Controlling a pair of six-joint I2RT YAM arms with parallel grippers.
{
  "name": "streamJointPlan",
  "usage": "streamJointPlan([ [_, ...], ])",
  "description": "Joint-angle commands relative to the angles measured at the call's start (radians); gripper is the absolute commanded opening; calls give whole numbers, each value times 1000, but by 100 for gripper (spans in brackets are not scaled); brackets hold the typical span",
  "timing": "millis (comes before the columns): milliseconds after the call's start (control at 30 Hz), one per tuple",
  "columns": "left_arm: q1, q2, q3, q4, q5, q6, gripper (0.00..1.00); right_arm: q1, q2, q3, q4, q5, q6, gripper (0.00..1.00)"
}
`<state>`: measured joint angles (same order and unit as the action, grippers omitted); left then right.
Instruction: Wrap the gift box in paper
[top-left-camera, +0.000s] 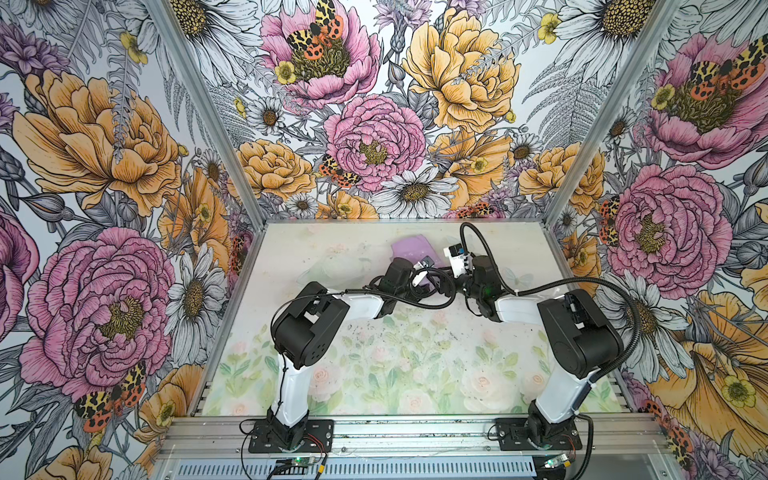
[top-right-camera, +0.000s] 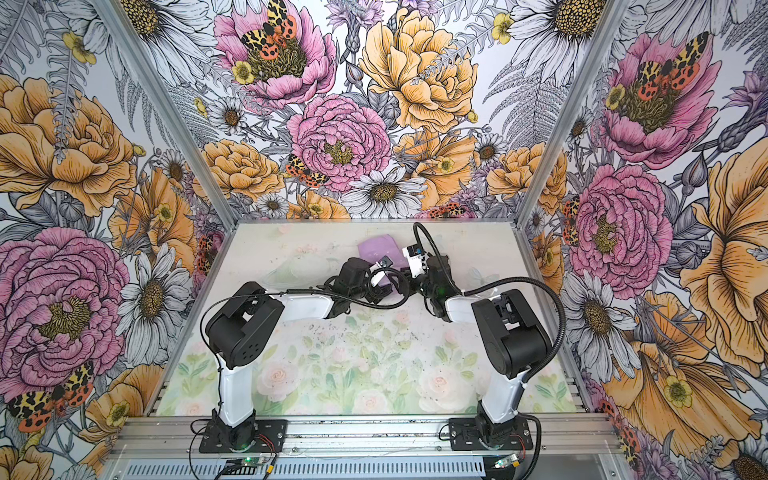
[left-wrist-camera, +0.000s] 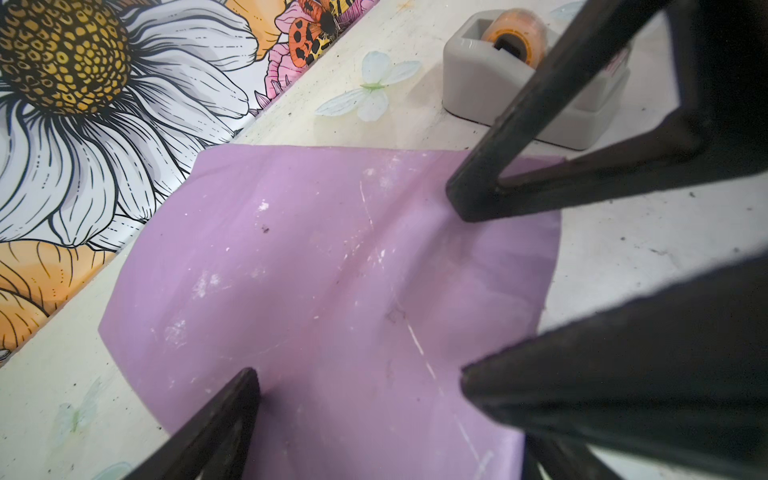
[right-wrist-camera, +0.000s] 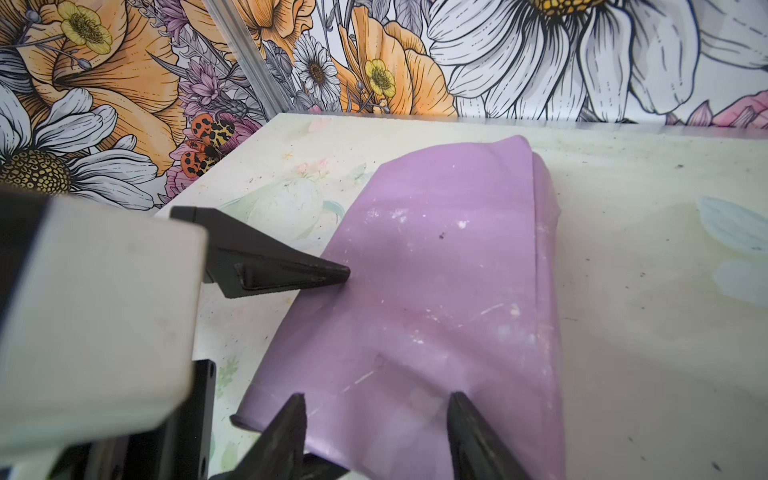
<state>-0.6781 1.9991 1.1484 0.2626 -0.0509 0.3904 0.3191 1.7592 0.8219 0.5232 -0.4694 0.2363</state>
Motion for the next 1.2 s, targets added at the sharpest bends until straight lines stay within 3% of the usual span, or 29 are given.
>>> streamJointPlan([
  [0,27,71,-30,-203,13,-56,86,-12,-61,27,-22,-20,34,57],
  [233,26,70,-26,-205,11,-52,86,-41,-151,-16,-63,-17,97,52],
  [433,25,74,-21,-205,14,-54,86,-37,-157,3,-176,-91,147,19],
  [633,23,76,-16,-210,16,-51,86,-15,-114,0,-209,-116,172,4],
  [1167,22,76,-13,-215,13,-48,86,8,-14,19,-181,-55,165,0],
])
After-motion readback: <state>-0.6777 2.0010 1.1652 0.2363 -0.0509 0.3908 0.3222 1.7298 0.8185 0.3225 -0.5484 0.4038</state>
